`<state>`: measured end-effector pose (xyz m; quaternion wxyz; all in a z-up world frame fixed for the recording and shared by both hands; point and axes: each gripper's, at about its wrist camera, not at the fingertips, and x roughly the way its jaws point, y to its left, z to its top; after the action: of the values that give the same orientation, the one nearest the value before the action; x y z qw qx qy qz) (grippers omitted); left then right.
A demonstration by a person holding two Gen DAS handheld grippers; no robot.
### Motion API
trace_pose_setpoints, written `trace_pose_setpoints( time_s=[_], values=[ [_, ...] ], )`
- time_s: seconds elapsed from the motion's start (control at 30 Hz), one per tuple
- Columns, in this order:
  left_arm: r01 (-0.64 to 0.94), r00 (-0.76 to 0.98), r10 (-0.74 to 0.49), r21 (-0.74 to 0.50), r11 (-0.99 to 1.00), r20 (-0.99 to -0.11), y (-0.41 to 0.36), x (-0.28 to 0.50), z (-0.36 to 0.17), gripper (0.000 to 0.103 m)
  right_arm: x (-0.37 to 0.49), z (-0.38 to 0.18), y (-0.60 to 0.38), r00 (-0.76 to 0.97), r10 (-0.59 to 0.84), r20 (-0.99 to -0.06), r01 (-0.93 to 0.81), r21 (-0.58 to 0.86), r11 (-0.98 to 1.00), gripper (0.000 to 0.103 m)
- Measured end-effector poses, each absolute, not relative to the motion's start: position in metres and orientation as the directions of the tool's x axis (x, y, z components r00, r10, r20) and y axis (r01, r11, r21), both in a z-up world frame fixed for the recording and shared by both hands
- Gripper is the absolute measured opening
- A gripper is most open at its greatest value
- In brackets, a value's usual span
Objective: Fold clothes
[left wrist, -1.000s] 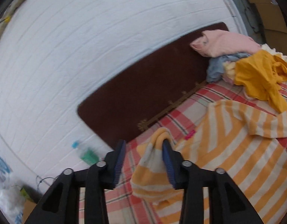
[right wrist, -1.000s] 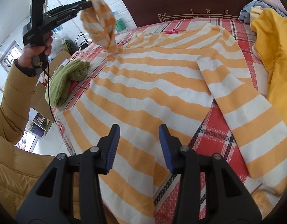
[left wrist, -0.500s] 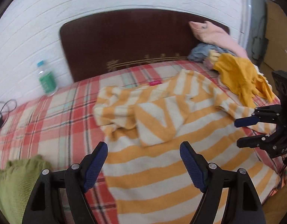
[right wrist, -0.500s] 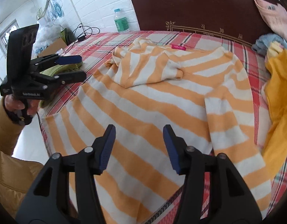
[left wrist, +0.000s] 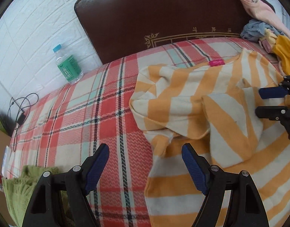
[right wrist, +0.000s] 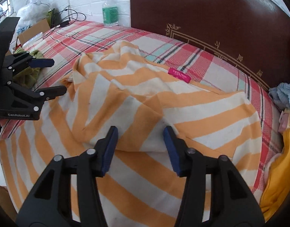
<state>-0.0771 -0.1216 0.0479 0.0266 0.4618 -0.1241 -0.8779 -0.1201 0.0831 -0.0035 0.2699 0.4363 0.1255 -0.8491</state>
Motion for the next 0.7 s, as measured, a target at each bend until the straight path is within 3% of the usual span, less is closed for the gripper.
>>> trace_pose_setpoints(
  time_s=[0.1,0.13,0.27,0.43,0.57,0.7],
  values=[
    [-0.040,-0.584,-0.133,0.192,-0.981,-0.801,-0.127,-0.072,0.053,0.081,-0.116,0.005,0.106,-0.455,-0.397,-0.797,0.511,0.132,-0.850,0.047],
    [-0.050,-0.599,-0.098,0.159,-0.986,-0.795,-0.127,-0.064,0.059,0.080,-0.106,0.011,0.117,-0.461,-0.419,-0.782,0.503,0.158,-0.849,0.054],
    [-0.138,-0.633,0.056,0.041,-0.990,-0.772,-0.120,-0.029,0.075,0.081,-0.052,0.037,0.171,-0.517,-0.450,-0.728,0.467,0.201,-0.861,0.058],
    [-0.328,-0.597,0.247,-0.049,-0.943,-0.763,-0.083,0.012,0.080,0.081,0.021,0.042,0.262,-0.593,-0.296,-0.749,0.268,0.163,-0.950,0.064],
    [-0.425,-0.557,0.331,-0.082,-0.902,-0.761,-0.046,0.029,0.075,0.081,0.067,0.027,0.325,-0.585,-0.167,-0.794,0.080,0.148,-0.986,0.064],
    [-0.463,-0.526,0.382,-0.121,-0.878,-0.760,-0.016,0.037,0.070,0.081,0.090,0.005,0.358,-0.543,-0.129,-0.830,-0.008,0.158,-0.987,0.064]
  ],
)
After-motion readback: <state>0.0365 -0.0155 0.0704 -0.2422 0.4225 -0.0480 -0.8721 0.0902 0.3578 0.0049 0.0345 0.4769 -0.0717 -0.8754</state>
